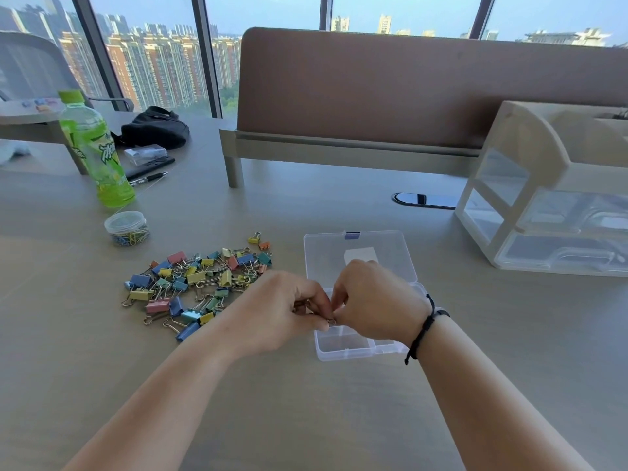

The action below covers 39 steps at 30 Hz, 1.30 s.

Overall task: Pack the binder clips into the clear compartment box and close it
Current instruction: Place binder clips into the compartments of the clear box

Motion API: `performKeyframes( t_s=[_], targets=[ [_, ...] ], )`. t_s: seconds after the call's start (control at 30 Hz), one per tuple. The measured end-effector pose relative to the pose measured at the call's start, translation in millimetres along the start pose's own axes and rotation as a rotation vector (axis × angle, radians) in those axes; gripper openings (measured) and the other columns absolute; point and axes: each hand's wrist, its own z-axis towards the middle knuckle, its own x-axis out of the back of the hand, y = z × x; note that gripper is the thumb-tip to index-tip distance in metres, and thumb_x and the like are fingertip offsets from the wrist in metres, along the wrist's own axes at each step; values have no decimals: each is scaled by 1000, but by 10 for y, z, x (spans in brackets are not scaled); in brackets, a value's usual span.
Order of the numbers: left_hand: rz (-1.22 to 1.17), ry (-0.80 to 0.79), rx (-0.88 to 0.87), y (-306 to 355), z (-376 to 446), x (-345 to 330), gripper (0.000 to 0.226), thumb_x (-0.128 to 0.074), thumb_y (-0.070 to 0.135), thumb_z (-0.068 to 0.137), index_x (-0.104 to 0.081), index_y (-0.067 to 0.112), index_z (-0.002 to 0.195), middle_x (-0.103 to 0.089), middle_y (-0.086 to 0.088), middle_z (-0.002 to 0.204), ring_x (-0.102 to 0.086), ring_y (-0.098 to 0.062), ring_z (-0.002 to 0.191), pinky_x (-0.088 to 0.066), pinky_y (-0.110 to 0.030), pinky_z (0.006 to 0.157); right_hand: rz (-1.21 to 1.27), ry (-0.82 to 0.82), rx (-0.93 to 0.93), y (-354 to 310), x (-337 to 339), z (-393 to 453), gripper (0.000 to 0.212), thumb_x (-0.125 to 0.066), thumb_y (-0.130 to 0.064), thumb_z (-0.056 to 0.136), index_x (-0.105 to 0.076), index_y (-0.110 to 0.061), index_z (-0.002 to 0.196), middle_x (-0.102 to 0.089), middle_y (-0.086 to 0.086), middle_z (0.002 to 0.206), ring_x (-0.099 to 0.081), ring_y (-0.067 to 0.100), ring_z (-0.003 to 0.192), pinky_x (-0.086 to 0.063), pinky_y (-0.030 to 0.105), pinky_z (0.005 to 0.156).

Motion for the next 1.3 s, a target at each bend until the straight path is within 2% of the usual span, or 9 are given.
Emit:
performKeyframes(
  t_s=[0.1,0.27,0.43,0.57,0.7,0.8,0.93,1.1,1.3],
  targets=[
    [-45,15,-11,-5,0,4,12,-78,14,84,-78,26,89,-75,15,83,-69,-3,80,-54,-24,77,-16,3,0,-15,18,-20,11,-66,-35,85,-76,-30,86,-68,-7,84,-64,18,86,-25,19,44],
    [-51,-6,-13,12,-27,36,26,-66,4,91,-76,26,100,-75,16,93,-68,3,91,-52,-18,85,-21,-13,-1,-23,63,-46,12,-65,-32,86,-75,-26,84,-67,-1,80,-65,22,80,-26,18,43],
    [0,7,-6,13,-24,50,26,-67,5,90,-77,29,92,-73,13,78,-68,0,82,-49,-11,76,21,-39,0,-10,58,-41,14,-64,-27,85,-77,-30,89,-69,-7,83,-65,19,79,-32,19,44],
    [63,30,-67,-10,-18,38,24,-71,6,87,-79,28,90,-72,17,85,-65,4,85,-44,-6,74,47,-69,8,11,53,-32,21,-60,-22,83,-78,-30,89,-71,-7,85,-66,18,81,-40,20,48],
    [68,41,-104,-2,-10,19,20,-74,8,86,-81,25,90,-69,19,83,-64,5,83,-42,-4,71,71,-84,11,26,40,-11,23,-60,-20,81,-78,-31,89,-71,-6,85,-66,19,80,-57,31,66],
    [47,35,-132,-5,2,1,21,-77,8,83,-81,28,88,-70,18,80,-66,0,79,-44,-7,67,79,-99,20,27,52,-1,21,-60,-21,81,-78,-30,88,-71,-3,83,-65,22,78,-56,31,66],
    [11,42,-97,-27,18,-51,19,-77,8,81,-80,25,88,-75,13,81,-69,-8,75,-51,-19,67,71,-107,26,23,65,15,18,-62,-20,81,-77,-28,84,-65,-2,74,-64,23,77,-55,32,66],
    [97,83,-78,-20,16,-76,18,-76,10,80,-81,26,85,-72,16,75,-63,4,68,-38,-6,62,67,-130,44,9,90,22,23,-60,-17,83,-78,-31,85,-65,-4,75,-63,22,77,-55,31,67],
    [183,69,-58,36,14,-108,27,-66,5,80,-82,25,88,-66,13,73,-56,3,66,-34,-8,61,89,-161,47,9,98,5,24,-57,-21,82,-78,-31,88,-71,-3,84,-64,22,82,-58,39,77]
  ],
)
